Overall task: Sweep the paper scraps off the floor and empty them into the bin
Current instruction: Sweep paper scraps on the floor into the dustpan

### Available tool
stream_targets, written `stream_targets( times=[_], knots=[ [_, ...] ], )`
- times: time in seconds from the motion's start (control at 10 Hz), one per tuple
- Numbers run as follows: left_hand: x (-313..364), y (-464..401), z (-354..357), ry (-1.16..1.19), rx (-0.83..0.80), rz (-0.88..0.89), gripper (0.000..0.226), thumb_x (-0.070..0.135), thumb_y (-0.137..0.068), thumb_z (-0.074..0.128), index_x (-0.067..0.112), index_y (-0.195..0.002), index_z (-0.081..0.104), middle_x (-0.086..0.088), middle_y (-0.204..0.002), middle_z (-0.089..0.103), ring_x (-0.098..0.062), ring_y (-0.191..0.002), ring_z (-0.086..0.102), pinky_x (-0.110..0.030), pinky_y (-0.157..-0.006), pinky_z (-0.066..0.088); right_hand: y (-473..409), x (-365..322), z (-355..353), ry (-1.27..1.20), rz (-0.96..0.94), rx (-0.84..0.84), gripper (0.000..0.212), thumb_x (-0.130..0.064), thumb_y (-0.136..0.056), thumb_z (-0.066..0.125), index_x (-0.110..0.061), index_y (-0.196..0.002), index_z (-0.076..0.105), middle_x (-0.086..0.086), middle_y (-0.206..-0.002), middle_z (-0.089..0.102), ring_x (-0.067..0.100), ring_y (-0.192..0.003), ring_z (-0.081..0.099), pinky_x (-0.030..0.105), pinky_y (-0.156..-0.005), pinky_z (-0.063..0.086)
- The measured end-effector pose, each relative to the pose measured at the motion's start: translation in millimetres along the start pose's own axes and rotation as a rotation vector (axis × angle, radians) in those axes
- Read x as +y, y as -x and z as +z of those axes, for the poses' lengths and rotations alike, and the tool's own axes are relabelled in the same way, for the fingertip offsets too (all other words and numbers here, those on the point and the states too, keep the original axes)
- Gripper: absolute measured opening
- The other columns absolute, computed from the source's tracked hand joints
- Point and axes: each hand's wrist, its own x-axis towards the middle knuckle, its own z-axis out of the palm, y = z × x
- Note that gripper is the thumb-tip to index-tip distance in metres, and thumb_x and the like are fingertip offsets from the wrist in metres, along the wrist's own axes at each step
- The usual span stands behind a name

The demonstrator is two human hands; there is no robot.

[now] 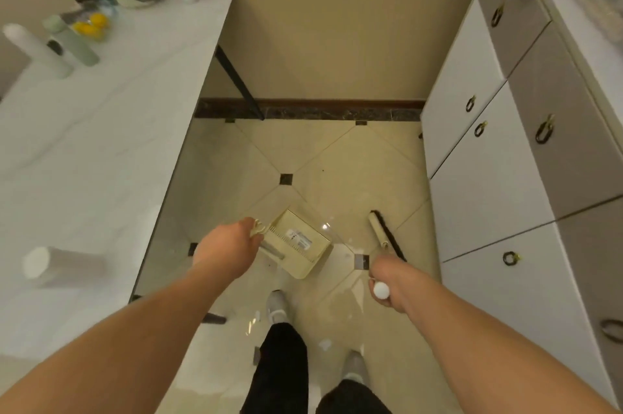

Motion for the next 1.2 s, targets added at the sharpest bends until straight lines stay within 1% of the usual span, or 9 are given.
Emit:
stream_targets(
  times=[0.1,0.2,0.3,0.5,0.7,0.8,1.0,1.1,1.2],
  knots=[
    [-9.3,40.9,6.7,-0.009,-0.014,-0.056,0.030,0.043,-0.102,0.046,0.024,-0.120,0.059,0.002,-0.082,0.063,-0.021,-0.071,0.059,-0.032,-0.059,0.049,2.3,30.6,12.8,0.168,-0.065,-0.027,0.029,-0.013,-0.100,0.044,-0.008,-0.124,0.060,0.007,-0.097,0.060,0.015,-0.064,0.054,0.018,-0.034,0.046],
    [-27.4,77.3,19.2,-0.022,-0.043,-0.138,0.028,0.043,-0.103,0.045,0.025,-0.120,0.056,0.007,-0.075,0.060,-0.009,-0.058,0.054,-0.023,-0.046,0.038,6.2,54.5,24.3,0.219,-0.049,-0.070,0.033,-0.008,-0.098,0.042,-0.005,-0.124,0.062,0.010,-0.102,0.060,0.018,-0.064,0.054,0.017,-0.031,0.043],
    [-39.6,102.0,26.1,0.004,-0.082,-0.190,0.022,0.042,-0.103,0.047,0.023,-0.109,0.057,0.006,-0.072,0.060,-0.006,-0.058,0.058,-0.022,-0.047,0.042,16.8,62.9,32.3,0.194,-0.053,-0.097,0.027,-0.006,-0.097,0.047,-0.009,-0.118,0.062,0.010,-0.111,0.057,0.019,-0.072,0.056,0.018,-0.036,0.048],
    [-68.9,137.9,45.5,0.026,-0.092,-0.259,0.024,0.042,-0.102,0.049,0.023,-0.113,0.059,0.008,-0.080,0.060,-0.012,-0.070,0.058,-0.030,-0.062,0.051,39.8,42.4,26.6,0.236,-0.154,-0.152,0.018,-0.005,-0.094,0.055,-0.013,-0.110,0.059,0.011,-0.107,0.060,0.010,-0.038,0.053,0.017,-0.038,0.046],
    [-95.7,160.6,70.3,0.118,-0.062,-0.334,0.027,0.046,-0.101,0.049,0.027,-0.114,0.062,0.006,-0.085,0.064,-0.013,-0.073,0.063,-0.034,-0.070,0.059,42.1,19.4,61.8,0.626,-0.343,-0.086,0.013,-0.003,-0.097,0.046,-0.006,-0.092,0.058,0.013,-0.078,0.058,0.018,-0.050,0.052,0.016,-0.040,0.040],
    [-104.5,173.7,84.9,0.127,-0.043,-0.359,0.030,0.049,-0.100,0.048,0.030,-0.118,0.062,0.007,-0.088,0.067,-0.014,-0.076,0.065,-0.036,-0.070,0.060,37.0,11.6,94.0,0.880,-0.428,-0.076,0.027,0.003,-0.100,0.036,-0.006,-0.078,0.049,0.009,-0.072,0.051,0.019,-0.052,0.048,0.015,-0.034,0.033],
    [-118.7,191.3,105.6,0.142,-0.051,-0.407,0.027,0.050,-0.101,0.048,0.033,-0.117,0.060,0.008,-0.080,0.063,-0.016,-0.072,0.062,-0.035,-0.065,0.057,-1.8,18.7,139.7,1.152,-0.510,-0.122,0.028,-0.001,-0.100,0.042,-0.011,-0.073,0.044,0.005,-0.073,0.048,0.014,-0.059,0.047,0.023,-0.058,0.046],
    [-125.2,195.9,110.9,0.152,-0.056,-0.427,0.028,0.048,-0.101,0.049,0.030,-0.119,0.060,0.008,-0.078,0.059,-0.017,-0.072,0.059,-0.031,-0.061,0.049,-8.9,50.5,139.7,1.325,-0.542,-0.187,0.030,-0.001,-0.097,0.046,-0.013,-0.070,0.042,0.004,-0.072,0.049,0.013,-0.059,0.049,0.020,-0.053,0.045],
    [-131.1,198.1,110.0,0.167,-0.064,-0.424,0.030,0.048,-0.101,0.047,0.029,-0.120,0.060,0.007,-0.082,0.062,-0.019,-0.076,0.061,-0.033,-0.063,0.051,-0.8,68.0,130.6,1.431,-0.520,-0.185,0.007,-0.002,-0.094,0.050,-0.006,-0.097,0.055,0.004,-0.073,0.051,0.014,-0.058,0.053,0.022,-0.050,0.046]
  ],
)
